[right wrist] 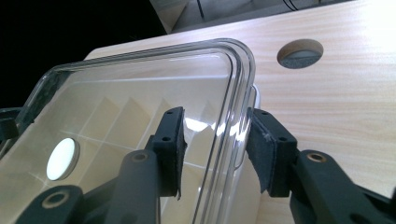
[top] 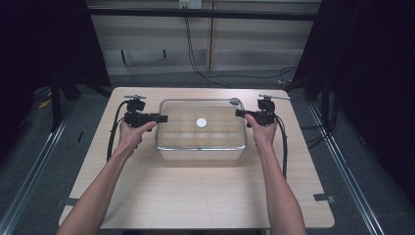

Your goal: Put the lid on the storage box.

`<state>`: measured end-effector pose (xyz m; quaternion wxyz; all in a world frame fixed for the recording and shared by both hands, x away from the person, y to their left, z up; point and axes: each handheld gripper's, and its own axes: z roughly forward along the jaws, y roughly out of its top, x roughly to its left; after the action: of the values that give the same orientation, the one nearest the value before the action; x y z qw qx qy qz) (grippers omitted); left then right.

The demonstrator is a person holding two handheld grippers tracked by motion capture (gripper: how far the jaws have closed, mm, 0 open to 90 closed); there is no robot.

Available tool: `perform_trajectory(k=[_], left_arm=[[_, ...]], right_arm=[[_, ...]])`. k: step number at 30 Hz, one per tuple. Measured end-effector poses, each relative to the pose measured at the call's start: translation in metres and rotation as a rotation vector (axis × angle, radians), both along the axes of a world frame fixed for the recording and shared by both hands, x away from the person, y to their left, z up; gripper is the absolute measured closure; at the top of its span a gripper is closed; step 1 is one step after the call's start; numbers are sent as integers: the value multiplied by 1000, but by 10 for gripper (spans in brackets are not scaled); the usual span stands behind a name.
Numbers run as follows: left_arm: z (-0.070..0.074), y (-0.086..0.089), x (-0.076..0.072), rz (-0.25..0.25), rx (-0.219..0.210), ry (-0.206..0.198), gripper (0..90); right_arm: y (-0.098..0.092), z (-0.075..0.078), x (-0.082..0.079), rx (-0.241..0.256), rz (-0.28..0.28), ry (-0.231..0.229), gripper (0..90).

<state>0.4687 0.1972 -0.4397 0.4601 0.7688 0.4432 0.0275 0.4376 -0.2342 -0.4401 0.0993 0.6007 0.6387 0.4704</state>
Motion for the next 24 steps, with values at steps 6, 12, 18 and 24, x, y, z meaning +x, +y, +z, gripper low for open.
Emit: perform_trajectory(k=[6,12,18,24], left_arm=[[-4,-2,1,21,-8,19,494],[-8,0,2,15,-17,37,493],[-11,-3,2,24,-12,44,475],[-11,-4,1,29,-8,35,460]], right_arm=[[3,-4,2,-35,-7,12,548],[4,-8,2,-38,-8,15,540],[6,-11,2,-59,-15,13,524],[7,-13,3,-58,-20,9,509]])
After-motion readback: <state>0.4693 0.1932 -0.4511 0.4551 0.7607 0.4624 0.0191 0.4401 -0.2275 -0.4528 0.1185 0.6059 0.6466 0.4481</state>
